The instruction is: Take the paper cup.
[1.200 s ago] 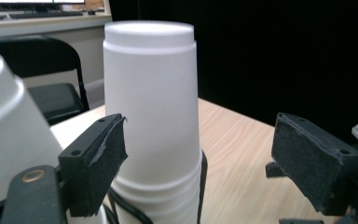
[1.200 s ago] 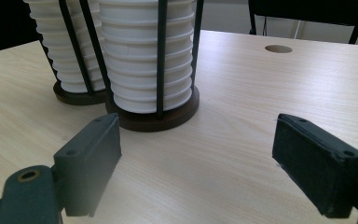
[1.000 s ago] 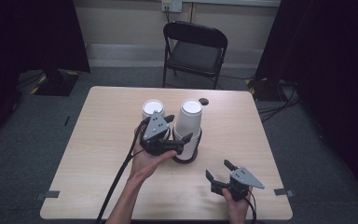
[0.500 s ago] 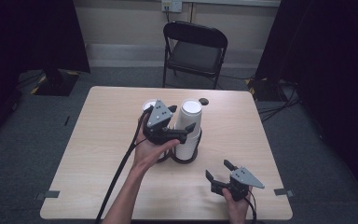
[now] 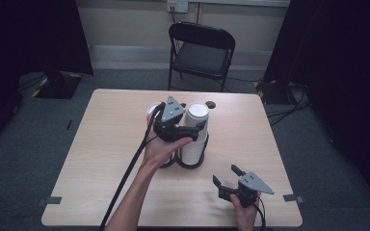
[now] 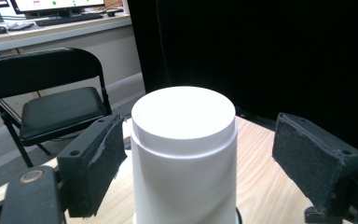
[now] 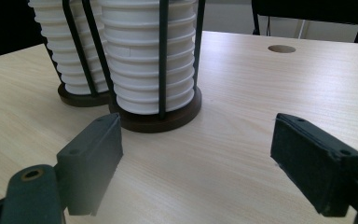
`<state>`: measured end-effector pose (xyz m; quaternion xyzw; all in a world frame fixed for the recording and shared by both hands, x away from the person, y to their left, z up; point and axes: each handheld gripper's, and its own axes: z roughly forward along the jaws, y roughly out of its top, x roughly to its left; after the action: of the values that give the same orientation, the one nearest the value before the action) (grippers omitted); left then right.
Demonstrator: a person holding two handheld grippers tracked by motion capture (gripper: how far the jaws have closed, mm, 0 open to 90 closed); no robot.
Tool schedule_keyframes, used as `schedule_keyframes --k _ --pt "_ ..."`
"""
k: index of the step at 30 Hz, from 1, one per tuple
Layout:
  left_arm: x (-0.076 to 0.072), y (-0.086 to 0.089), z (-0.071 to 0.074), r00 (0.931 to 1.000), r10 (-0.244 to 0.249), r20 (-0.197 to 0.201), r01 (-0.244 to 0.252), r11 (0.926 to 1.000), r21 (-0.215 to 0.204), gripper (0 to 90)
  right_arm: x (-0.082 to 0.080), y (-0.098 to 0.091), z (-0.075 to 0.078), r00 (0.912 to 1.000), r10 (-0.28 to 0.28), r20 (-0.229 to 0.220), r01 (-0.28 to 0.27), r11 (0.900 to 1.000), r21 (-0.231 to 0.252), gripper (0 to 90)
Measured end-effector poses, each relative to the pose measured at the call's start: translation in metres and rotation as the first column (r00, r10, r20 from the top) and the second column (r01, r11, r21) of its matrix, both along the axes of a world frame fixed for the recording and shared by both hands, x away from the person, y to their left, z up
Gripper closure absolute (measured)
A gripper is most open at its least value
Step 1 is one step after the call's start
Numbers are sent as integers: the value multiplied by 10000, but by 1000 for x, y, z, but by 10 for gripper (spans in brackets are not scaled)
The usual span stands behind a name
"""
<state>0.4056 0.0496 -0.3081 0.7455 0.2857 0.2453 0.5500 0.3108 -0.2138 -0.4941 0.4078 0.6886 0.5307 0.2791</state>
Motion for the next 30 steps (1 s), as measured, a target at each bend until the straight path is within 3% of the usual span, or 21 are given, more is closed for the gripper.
schedule_keyframes --k 4,11,13,16,17,21,24,30 --pt "5 -4 2 9999 -54 -96 54 10000 -28 166 1 1 0 9999 61 -100 -62 10000 -63 170" --pt "14 -17 1 9999 89 -133 -83 9989 472 158 1 -2 0 9999 121 -48 -120 9997 202 169" --pt "19 -19 1 9992 102 -385 -84 9989 467 157 1 -2 0 9999 134 -41 -133 9997 197 169" --pt "24 -23 -2 9984 173 -537 -131 9969 776 157 1 -1 0 9998 157 -93 -155 9998 143 167" --pt "27 -24 -4 9963 227 -833 -161 9968 789 157 1 -1 0 9998 178 -72 -177 9997 147 168" --pt "31 -28 -10 9940 171 -1084 -57 9945 1049 157 1 -1 0 9997 214 -93 -213 9997 129 175" --pt "31 -32 -14 9940 312 -1050 -177 9917 1276 153 1 0 0 9996 279 -84 -278 9996 36 175" --pt "37 -32 -21 9892 381 -1413 -179 9897 1419 159 1 0 0 9995 303 -77 -303 9995 56 186"
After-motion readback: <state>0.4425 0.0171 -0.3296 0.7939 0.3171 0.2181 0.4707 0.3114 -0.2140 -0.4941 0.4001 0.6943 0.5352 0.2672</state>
